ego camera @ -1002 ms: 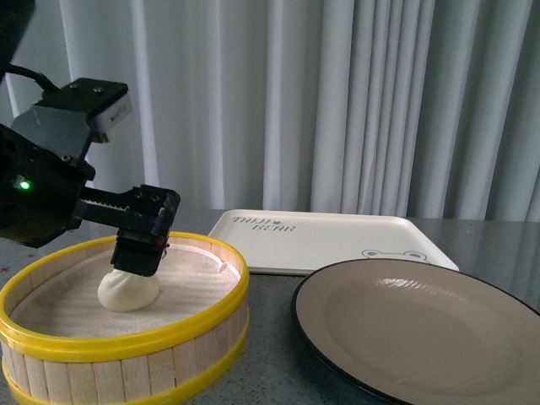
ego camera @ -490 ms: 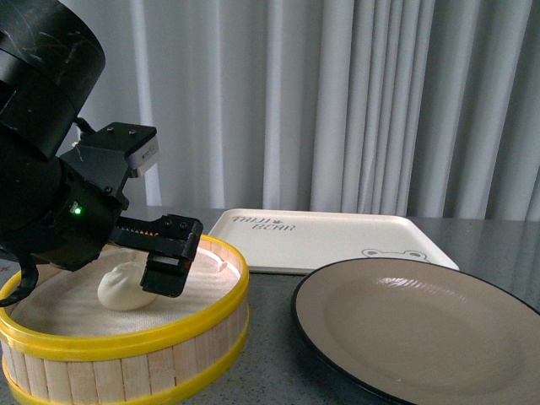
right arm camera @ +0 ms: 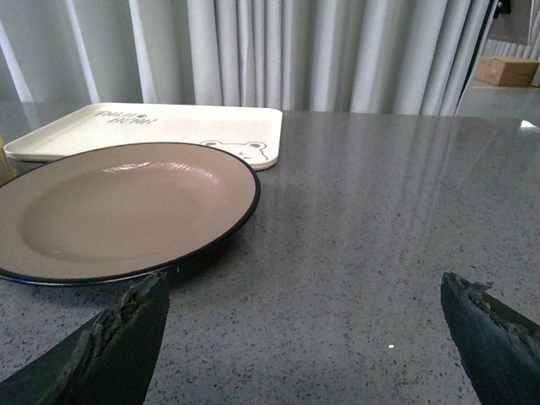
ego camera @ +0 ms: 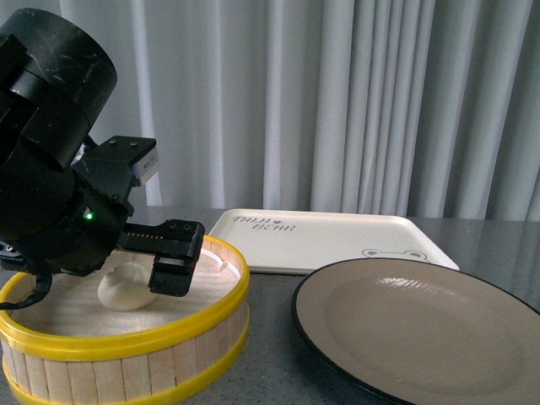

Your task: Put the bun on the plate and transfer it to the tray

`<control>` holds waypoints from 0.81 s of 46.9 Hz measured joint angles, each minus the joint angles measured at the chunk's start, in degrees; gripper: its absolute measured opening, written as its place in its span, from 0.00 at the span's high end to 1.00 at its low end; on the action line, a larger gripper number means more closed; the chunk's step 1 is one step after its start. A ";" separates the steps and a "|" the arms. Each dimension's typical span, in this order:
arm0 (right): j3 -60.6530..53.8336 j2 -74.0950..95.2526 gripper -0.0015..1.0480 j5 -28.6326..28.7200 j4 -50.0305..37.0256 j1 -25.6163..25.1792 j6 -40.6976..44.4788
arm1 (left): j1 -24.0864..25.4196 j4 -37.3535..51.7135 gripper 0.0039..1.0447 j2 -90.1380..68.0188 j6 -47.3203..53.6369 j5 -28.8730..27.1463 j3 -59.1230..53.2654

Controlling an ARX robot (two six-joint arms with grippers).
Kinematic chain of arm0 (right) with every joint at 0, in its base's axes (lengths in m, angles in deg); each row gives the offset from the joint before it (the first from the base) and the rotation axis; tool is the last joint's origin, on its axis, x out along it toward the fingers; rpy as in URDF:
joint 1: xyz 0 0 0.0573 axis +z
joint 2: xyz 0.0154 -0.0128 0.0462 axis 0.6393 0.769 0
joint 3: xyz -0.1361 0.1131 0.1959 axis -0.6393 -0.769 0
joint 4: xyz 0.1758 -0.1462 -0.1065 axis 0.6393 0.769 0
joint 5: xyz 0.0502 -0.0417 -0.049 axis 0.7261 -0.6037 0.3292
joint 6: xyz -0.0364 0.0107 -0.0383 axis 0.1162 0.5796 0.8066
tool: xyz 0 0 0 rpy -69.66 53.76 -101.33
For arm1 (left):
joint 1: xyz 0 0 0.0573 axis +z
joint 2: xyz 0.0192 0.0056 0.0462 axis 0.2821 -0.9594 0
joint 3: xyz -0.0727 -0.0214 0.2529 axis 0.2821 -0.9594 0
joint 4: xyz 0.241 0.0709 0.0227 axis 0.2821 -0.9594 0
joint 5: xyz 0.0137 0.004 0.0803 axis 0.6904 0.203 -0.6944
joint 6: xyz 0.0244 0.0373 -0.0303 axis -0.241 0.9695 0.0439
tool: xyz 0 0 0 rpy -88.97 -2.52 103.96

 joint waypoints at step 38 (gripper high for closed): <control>0.00 0.00 0.08 0.00 0.00 0.00 0.00 | -1.40 2.99 0.96 1.36 -1.99 2.40 1.62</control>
